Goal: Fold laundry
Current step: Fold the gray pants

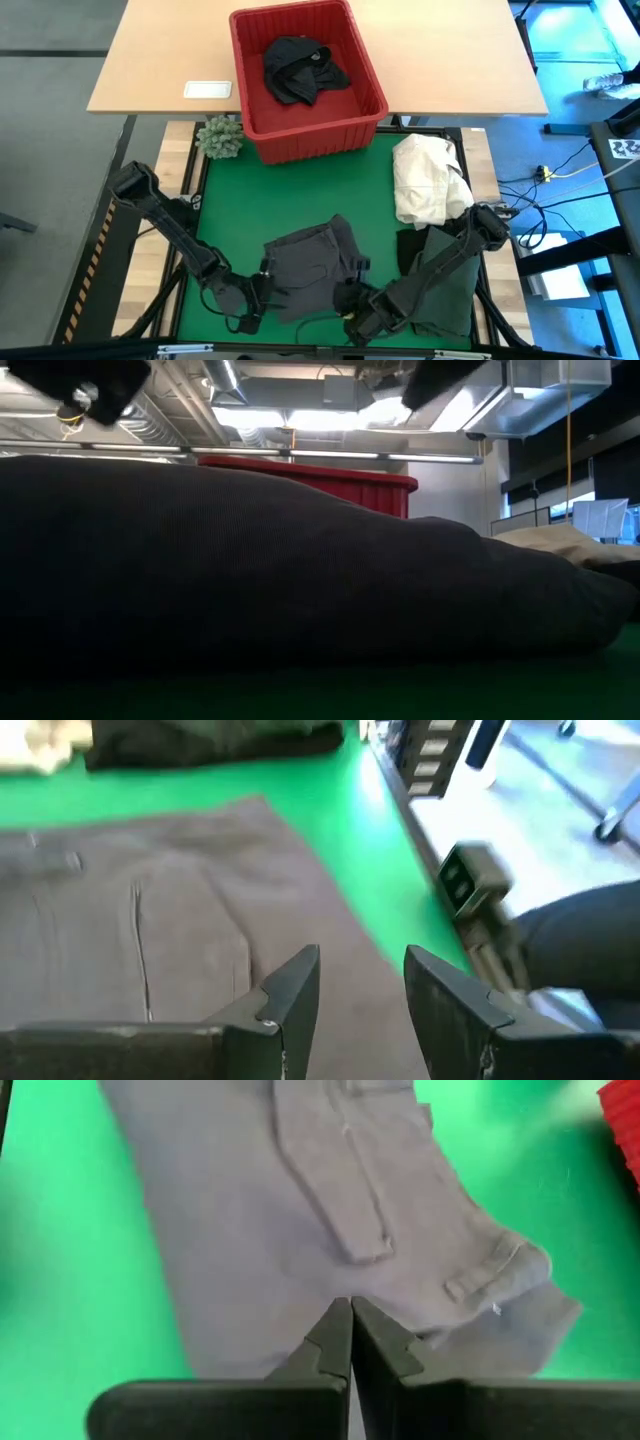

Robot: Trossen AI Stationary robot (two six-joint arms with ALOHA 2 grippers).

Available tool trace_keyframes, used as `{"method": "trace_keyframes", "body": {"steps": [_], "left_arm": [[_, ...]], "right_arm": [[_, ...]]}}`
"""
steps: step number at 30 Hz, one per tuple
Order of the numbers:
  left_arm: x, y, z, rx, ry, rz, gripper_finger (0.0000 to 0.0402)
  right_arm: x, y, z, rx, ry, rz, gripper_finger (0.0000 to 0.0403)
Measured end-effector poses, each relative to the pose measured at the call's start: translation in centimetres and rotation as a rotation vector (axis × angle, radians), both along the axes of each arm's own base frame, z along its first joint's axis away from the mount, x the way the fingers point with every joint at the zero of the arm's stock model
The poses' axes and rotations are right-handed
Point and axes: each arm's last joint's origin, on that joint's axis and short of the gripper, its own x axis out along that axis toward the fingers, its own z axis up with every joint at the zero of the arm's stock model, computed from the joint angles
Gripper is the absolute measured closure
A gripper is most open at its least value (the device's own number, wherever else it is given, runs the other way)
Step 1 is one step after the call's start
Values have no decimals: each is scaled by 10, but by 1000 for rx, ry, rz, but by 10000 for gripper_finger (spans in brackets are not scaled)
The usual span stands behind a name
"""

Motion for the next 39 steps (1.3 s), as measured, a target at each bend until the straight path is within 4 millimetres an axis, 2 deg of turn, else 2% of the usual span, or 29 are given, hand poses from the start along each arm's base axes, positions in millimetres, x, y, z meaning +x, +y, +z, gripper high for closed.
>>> {"method": "trace_keyframes", "body": {"steps": [6, 14, 17, 21, 30, 34, 39], "left_arm": [[-10, -5, 15, 31, -57, -48, 261], [-23, -22, 0, 76, -17, -138, 261], [-28, -27, -1, 82, -15, -157, 261], [-31, -29, -3, 103, -1, -164, 261], [-33, -20, -12, 163, 96, -119, 260], [-33, -18, -13, 186, 95, -107, 260], [-30, -17, -12, 189, 81, -110, 260]], "right_arm": [[-11, 10, -1, -2, 55, 55, 398], [-8, 12, -1, 79, 102, 125, 398], [-7, 14, -1, 89, 129, 210, 389], [-6, 18, -2, 126, 148, 269, 348], [-6, 17, -2, 115, 143, 246, 227], [-5, 17, -2, 117, 128, 244, 196], [0, 21, 1, 124, 75, 294, 179]]}}
